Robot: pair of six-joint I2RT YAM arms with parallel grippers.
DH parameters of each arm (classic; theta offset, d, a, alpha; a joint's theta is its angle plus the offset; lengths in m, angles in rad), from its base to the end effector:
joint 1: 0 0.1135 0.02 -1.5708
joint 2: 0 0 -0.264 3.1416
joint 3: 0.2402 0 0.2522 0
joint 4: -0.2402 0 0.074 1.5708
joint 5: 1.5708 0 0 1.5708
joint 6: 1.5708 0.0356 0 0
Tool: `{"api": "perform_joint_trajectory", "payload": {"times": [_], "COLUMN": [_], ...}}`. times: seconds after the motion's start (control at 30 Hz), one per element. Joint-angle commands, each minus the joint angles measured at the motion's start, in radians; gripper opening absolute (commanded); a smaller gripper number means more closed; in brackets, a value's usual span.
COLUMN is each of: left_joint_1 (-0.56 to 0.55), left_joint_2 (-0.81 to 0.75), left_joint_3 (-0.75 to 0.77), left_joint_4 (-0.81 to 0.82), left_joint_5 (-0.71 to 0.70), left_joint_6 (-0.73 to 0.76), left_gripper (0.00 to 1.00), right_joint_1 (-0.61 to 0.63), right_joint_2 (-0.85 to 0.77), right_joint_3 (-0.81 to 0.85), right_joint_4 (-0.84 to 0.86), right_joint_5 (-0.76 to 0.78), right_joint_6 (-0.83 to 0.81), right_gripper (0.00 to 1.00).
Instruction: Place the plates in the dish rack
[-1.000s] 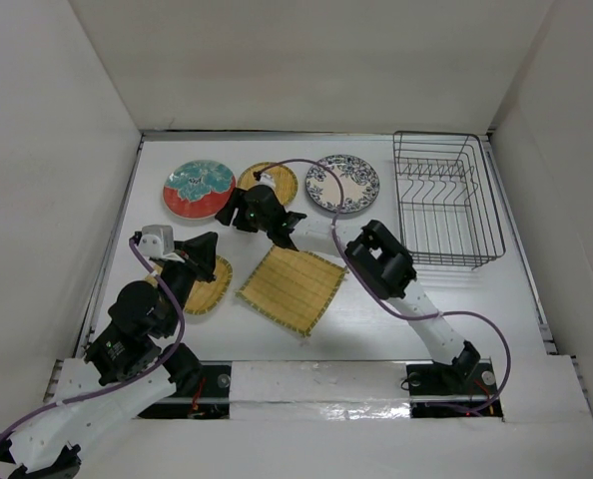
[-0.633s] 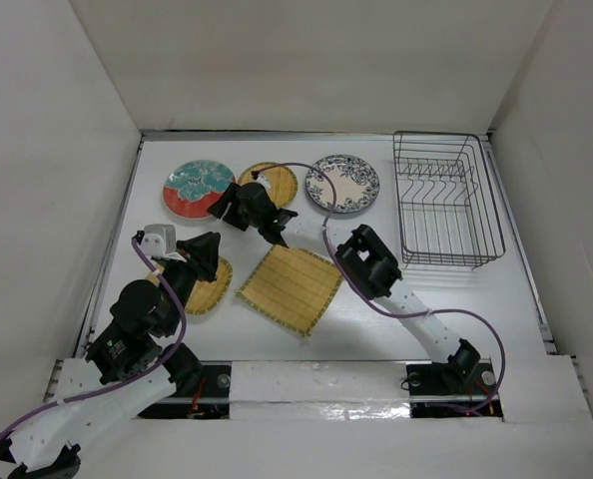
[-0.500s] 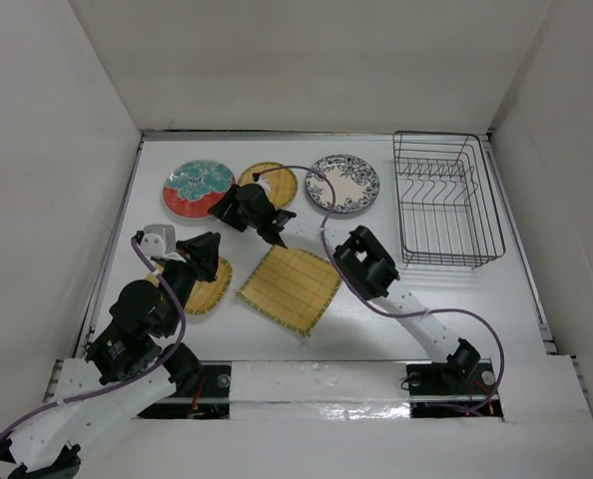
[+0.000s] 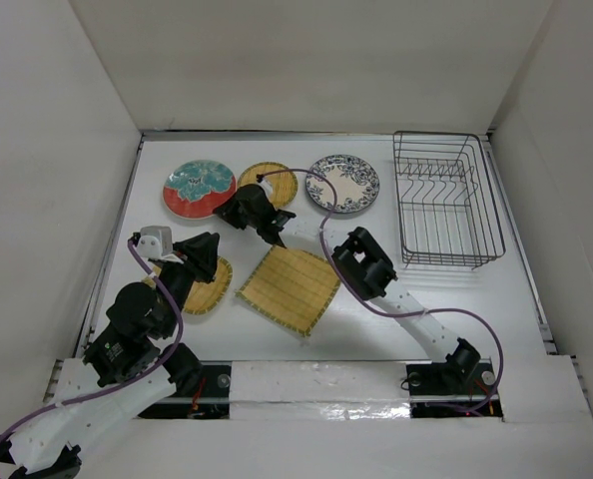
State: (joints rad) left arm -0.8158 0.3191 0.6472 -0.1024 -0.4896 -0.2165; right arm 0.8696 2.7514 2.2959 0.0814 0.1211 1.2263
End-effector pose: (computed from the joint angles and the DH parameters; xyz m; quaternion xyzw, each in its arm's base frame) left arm 0.0702 -0.0502 0.3556 -0.0027 0.6334 -0.2432 0.7346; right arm 0.3983 0.4651 0.1201 0.1799 0.8056 0.4622 0.3241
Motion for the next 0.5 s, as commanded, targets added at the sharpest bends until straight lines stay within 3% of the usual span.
{"api": "perform_joint_trajectory", "payload": {"times": [0.0, 0.1, 0.3, 0.47], "left_joint_1": [0.004, 0.004, 0.004, 0.004], "left_joint_2": [0.011, 0.005, 0.003, 0.002], "left_joint_3": [0.02, 0.02, 0.019, 0.016], "left_joint_4": [0.035, 0.038, 0.041, 0.041], "left_joint_5": [-0.004, 0.012, 0.02, 0.025], "left_joint_6": [0.017, 0.017, 0.022, 0.022], "left_gripper": [0.19, 0.2, 0.2, 0.22], "right_joint_1": [-0.012, -0.012, 0.006, 0.025], "right_joint_2": [0.033, 0.037, -0.027, -0.14], "right_joint_3": [0.056, 0.054, -0.071, -0.283], "right_joint_4": [-0.008, 0.007, 0.143, 0.277], "right_joint_5": [0.04, 0.049, 0.072, 0.133], "right_joint_6": [-0.002, -0.016, -0.07, -0.166], "right_gripper": [0.26, 0.21, 0.01, 0.0]}}
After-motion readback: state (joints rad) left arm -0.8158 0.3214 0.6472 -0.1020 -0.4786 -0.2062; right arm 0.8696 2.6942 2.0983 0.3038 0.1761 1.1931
